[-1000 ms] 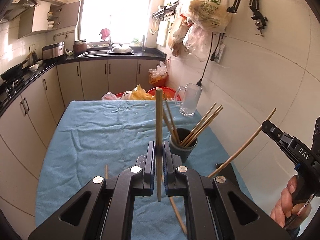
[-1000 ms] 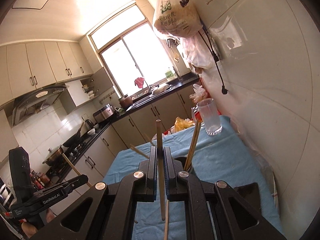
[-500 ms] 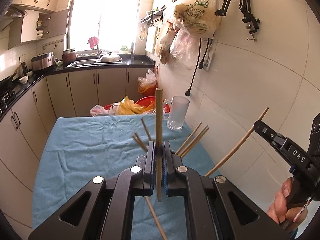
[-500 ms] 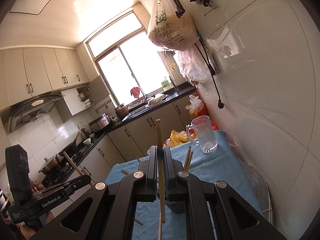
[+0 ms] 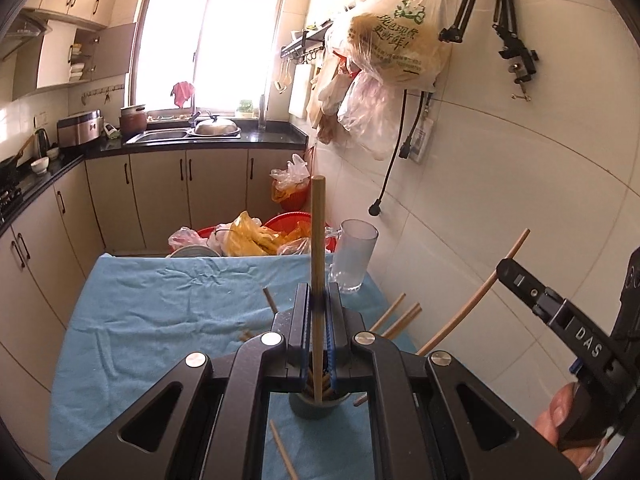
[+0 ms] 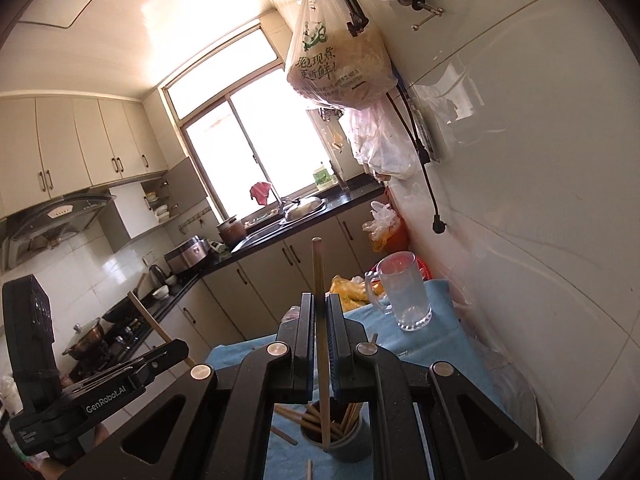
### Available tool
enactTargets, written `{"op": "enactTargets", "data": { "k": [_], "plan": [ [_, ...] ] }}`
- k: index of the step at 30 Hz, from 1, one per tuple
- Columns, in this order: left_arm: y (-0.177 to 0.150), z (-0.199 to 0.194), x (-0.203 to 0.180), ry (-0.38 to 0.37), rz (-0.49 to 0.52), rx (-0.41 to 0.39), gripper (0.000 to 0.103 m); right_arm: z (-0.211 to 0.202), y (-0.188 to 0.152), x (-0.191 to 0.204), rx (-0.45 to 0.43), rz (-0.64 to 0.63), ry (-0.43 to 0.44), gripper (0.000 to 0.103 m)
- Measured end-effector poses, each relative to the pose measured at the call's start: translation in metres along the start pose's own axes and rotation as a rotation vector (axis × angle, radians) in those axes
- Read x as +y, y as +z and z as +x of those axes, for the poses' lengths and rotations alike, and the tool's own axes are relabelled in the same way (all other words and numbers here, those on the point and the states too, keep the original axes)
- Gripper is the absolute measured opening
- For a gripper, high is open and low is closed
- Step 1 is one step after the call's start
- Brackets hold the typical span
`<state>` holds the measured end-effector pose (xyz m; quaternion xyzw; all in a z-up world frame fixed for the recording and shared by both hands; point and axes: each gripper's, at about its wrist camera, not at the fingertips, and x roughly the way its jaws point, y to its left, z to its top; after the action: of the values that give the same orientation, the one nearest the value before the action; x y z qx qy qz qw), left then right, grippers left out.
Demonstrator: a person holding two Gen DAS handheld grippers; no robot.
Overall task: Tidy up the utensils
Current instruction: 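Lower the left tool's chopstick into the holder while the right tool lowers its own, then open both tools to release the chopsticks into the black holder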
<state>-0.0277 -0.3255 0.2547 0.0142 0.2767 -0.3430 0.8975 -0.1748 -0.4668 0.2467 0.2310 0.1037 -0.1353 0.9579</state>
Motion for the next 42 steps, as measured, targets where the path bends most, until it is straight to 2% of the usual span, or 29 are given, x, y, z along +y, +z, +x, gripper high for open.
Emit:
{"op": "enactTargets", "data": {
  "k": [4, 12, 21, 22, 24, 25, 26, 29, 30, 32, 34, 36, 38, 39, 40, 41, 42],
  "plan": [
    [-0.003, 0.021, 0.004, 0.004, -0.02, 0.005, 0.006, 0.017, -0.002, 0.004, -0.002, -0.028, -0.022, 0.007],
    [-0.029, 0.052, 0.015, -0.008, -0.031, 0.075, 0.006, 0.047, -0.024, -0.001, 0.071, -0.052, -0.048, 0.007],
    [-0.043, 0.063, 0.026, -0.004, -0.053, 0.112, 0.007, 0.064, -0.047, -0.01, 0.152, -0.048, -0.061, 0.007],
    [-0.044, 0.062, 0.027, -0.004, -0.054, 0.114, 0.009, 0.064, -0.048, -0.011, 0.155, -0.045, -0.059, 0.007],
    [-0.044, 0.061, 0.029, 0.0, -0.057, 0.112, 0.021, 0.063, -0.048, -0.012, 0.157, -0.042, -0.059, 0.008],
    [-0.044, 0.06, 0.029, 0.004, -0.058, 0.107, 0.03, 0.062, -0.048, -0.013, 0.156, -0.041, -0.058, 0.008],
    [-0.044, 0.058, 0.03, 0.009, -0.06, 0.098, 0.034, 0.061, -0.048, -0.013, 0.154, -0.041, -0.06, 0.008],
    [-0.043, 0.051, 0.029, 0.005, -0.062, 0.087, 0.035, 0.055, -0.047, -0.014, 0.146, -0.04, -0.063, 0.009],
    [-0.042, 0.048, 0.03, 0.006, -0.066, 0.081, 0.035, 0.052, -0.046, -0.015, 0.14, -0.037, -0.065, 0.012],
    [-0.041, 0.041, 0.031, 0.009, -0.073, 0.066, 0.045, 0.044, -0.046, -0.014, 0.131, -0.033, -0.071, 0.019],
    [-0.042, 0.031, 0.033, 0.019, -0.083, 0.041, 0.051, 0.037, -0.045, -0.016, 0.12, -0.025, -0.075, 0.029],
    [-0.042, 0.022, 0.033, 0.031, -0.083, 0.023, 0.054, 0.029, -0.046, -0.015, 0.109, -0.025, -0.08, 0.035],
    [-0.045, 0.012, 0.034, 0.051, -0.085, 0.0, 0.062, 0.023, -0.047, -0.015, 0.105, -0.028, -0.092, 0.045],
    [-0.047, 0.006, 0.035, 0.066, -0.089, -0.017, 0.065, 0.02, -0.048, -0.015, 0.102, -0.029, -0.098, 0.054],
    [-0.049, 0.001, 0.037, 0.08, -0.091, -0.03, 0.073, 0.017, -0.05, -0.015, 0.099, -0.033, -0.105, 0.062],
    [-0.052, -0.005, 0.038, 0.094, -0.093, -0.047, 0.079, 0.014, -0.053, -0.014, 0.095, -0.038, -0.113, 0.066],
    [-0.056, -0.01, 0.039, 0.103, -0.097, -0.063, 0.081, 0.012, -0.055, -0.013, 0.092, -0.043, -0.124, 0.073]
  ]
}}
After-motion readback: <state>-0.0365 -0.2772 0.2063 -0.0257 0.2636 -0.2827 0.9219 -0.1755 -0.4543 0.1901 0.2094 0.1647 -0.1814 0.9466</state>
